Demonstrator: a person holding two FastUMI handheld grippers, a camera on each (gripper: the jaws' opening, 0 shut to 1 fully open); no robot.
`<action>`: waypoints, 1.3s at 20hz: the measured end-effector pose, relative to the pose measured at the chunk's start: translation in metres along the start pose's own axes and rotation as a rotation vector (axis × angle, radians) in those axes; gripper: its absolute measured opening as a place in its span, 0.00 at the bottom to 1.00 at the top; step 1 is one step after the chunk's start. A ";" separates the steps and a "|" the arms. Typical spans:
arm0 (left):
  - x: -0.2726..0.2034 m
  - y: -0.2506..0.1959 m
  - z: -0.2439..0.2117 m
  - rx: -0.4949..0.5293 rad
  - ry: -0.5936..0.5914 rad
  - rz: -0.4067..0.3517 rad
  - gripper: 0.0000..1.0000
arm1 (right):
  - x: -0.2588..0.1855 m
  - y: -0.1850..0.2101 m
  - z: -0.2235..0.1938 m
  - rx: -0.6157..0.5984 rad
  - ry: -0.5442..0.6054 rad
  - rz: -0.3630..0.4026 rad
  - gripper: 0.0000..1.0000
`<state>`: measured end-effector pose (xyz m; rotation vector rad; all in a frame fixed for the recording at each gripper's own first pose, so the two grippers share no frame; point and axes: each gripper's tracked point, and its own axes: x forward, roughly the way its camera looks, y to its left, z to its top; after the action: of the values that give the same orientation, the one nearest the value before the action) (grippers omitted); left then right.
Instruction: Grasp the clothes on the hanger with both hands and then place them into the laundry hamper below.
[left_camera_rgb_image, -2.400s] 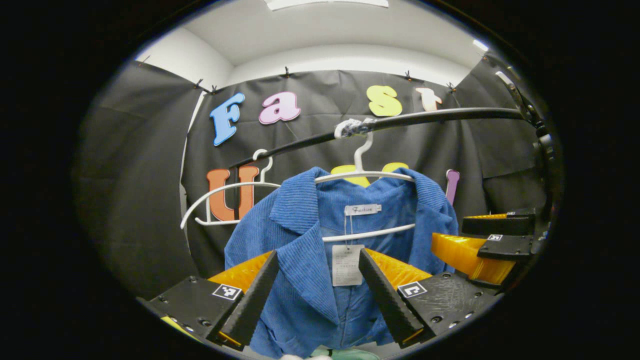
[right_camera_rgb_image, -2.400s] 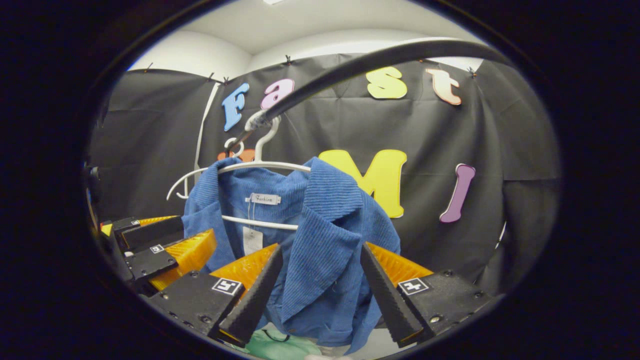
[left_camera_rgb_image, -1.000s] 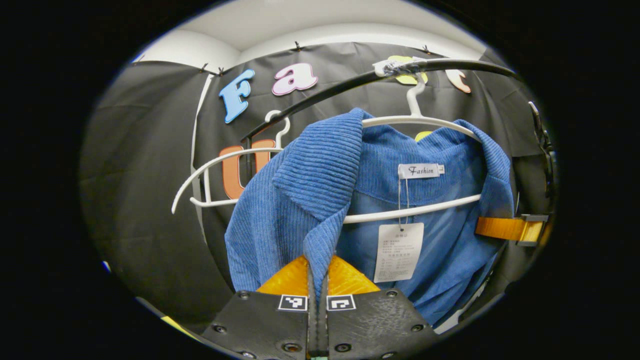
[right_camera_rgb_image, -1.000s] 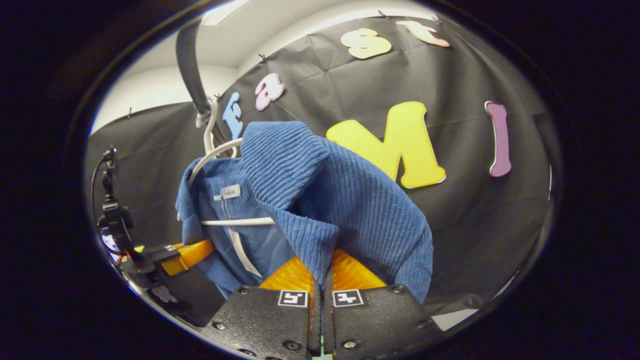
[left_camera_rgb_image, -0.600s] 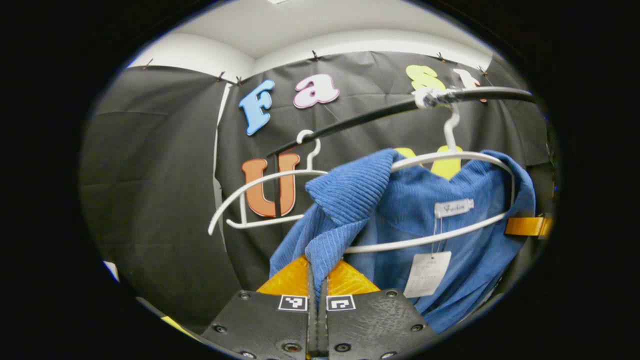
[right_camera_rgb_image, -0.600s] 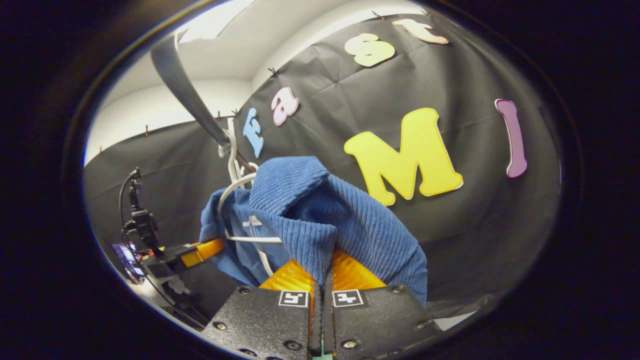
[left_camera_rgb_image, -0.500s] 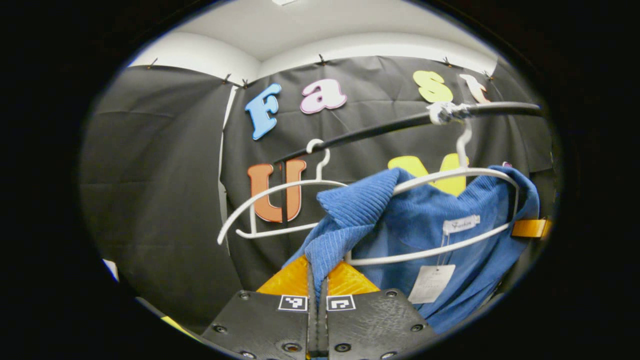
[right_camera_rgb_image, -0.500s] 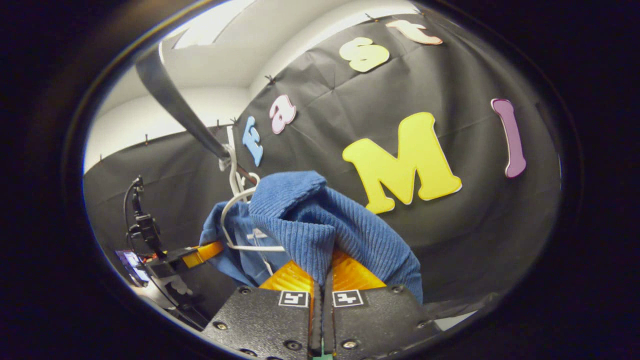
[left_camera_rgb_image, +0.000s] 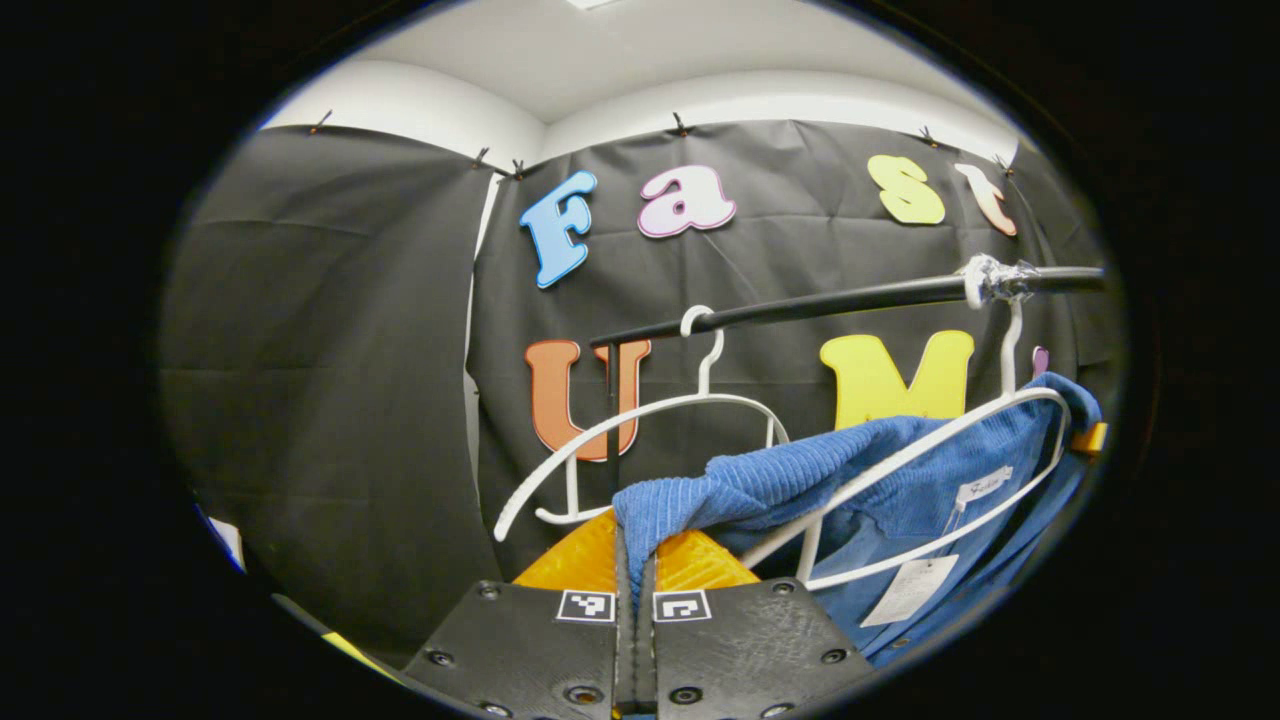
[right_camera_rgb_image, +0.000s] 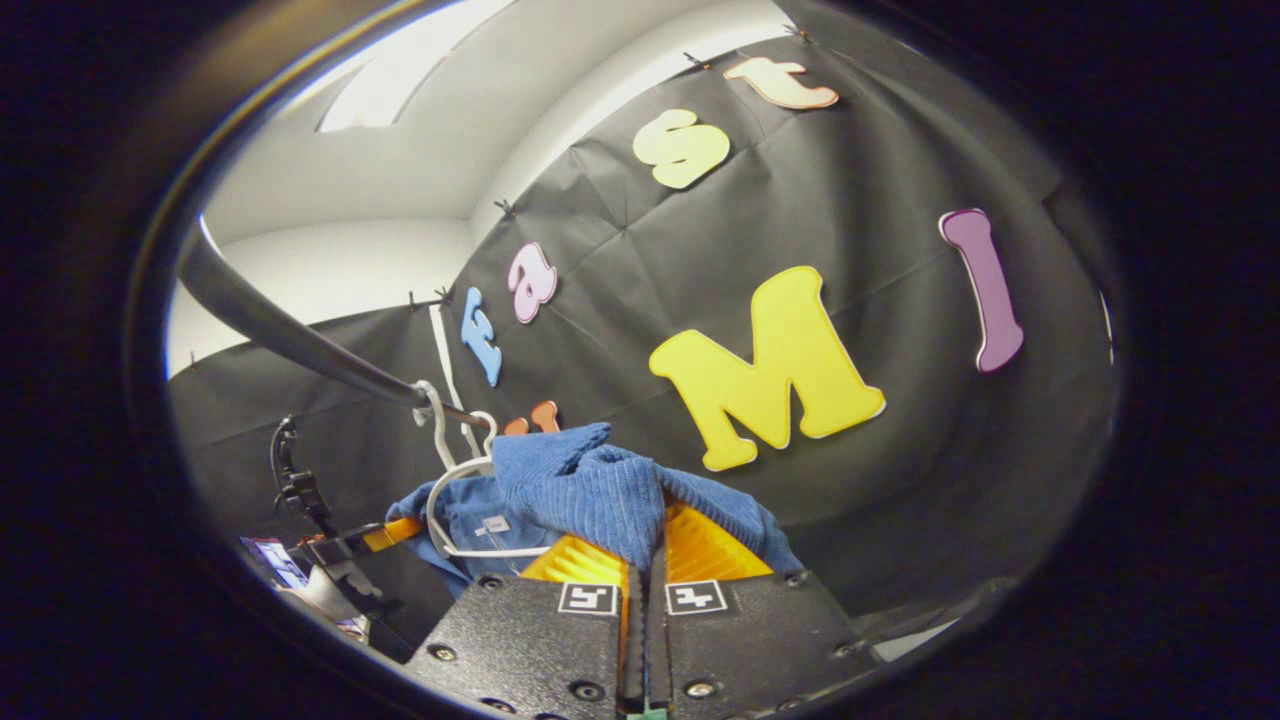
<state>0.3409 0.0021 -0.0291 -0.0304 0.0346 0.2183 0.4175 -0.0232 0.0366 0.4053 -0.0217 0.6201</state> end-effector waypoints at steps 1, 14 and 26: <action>0.000 -0.001 0.000 0.003 0.001 -0.008 0.00 | -0.001 -0.002 0.003 -0.006 -0.003 -0.010 0.05; 0.021 -0.010 0.015 -0.008 0.006 -0.063 0.05 | -0.005 0.009 0.039 0.120 -0.028 0.074 0.05; 0.039 -0.017 0.015 -0.028 0.042 -0.142 0.05 | 0.014 -0.055 0.046 0.116 -0.027 -0.203 0.04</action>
<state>0.3828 -0.0061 -0.0155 -0.0651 0.0706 0.0765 0.4644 -0.0731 0.0609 0.5216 0.0298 0.4170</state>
